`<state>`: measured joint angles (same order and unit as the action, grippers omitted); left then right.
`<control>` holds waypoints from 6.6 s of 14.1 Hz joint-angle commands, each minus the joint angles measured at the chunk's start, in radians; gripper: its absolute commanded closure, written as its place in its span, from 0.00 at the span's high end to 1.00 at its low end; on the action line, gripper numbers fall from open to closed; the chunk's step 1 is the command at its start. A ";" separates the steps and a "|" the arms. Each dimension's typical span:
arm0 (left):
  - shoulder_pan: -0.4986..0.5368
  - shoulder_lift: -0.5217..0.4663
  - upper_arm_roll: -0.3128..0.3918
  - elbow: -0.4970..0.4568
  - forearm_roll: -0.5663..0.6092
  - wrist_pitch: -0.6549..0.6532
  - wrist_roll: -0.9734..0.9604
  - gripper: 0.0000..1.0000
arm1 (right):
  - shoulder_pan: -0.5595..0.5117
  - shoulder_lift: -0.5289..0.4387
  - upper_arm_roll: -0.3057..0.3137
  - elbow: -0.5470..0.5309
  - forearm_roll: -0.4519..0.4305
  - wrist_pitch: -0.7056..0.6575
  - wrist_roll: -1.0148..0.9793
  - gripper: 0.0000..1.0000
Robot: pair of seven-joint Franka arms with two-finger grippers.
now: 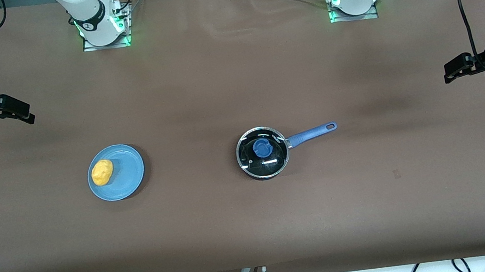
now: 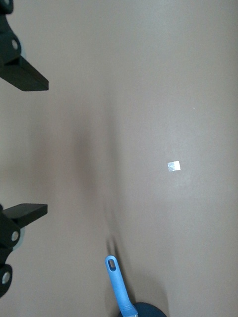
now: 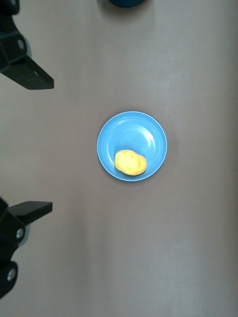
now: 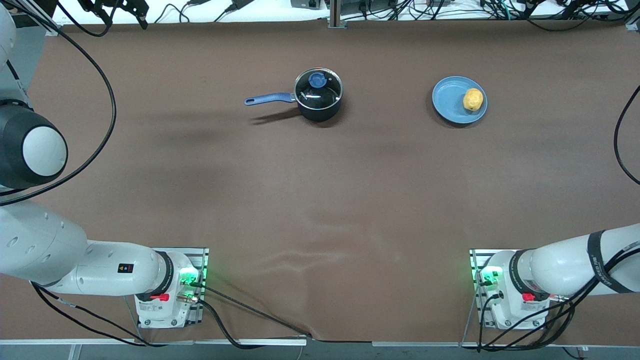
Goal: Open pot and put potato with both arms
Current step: 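Move the left gripper toward the glass lid on the black pot, then lower the left gripper and grasp the blue lid knob, then reach the right gripper to the yellow potato on the blue plate, then close the right gripper on the potato while the left gripper holds the lid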
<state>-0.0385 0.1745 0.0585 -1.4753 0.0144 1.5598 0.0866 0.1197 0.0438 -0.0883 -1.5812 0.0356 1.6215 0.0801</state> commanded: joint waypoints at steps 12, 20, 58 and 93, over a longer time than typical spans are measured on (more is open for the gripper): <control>-0.096 0.065 -0.138 -0.023 -0.030 0.176 -0.449 1.00 | -0.005 0.002 0.002 0.009 0.001 -0.006 0.007 1.00; -0.365 0.361 -0.157 0.024 0.021 0.545 -0.914 1.00 | -0.005 0.002 0.002 0.009 0.001 -0.006 0.007 1.00; -0.587 0.583 -0.166 0.116 0.302 0.649 -1.050 0.73 | -0.024 0.488 0.007 0.003 -0.103 0.250 0.012 1.00; -0.560 0.596 -0.152 0.167 0.118 0.591 -1.076 1.00 | -0.009 0.559 0.012 -0.188 -0.017 0.560 0.092 0.75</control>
<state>-0.5988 0.7498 -0.0944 -1.3306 0.1511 2.1545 -0.9801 0.1083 0.6098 -0.0788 -1.7533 0.0039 2.1662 0.1608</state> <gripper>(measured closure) 0.000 0.238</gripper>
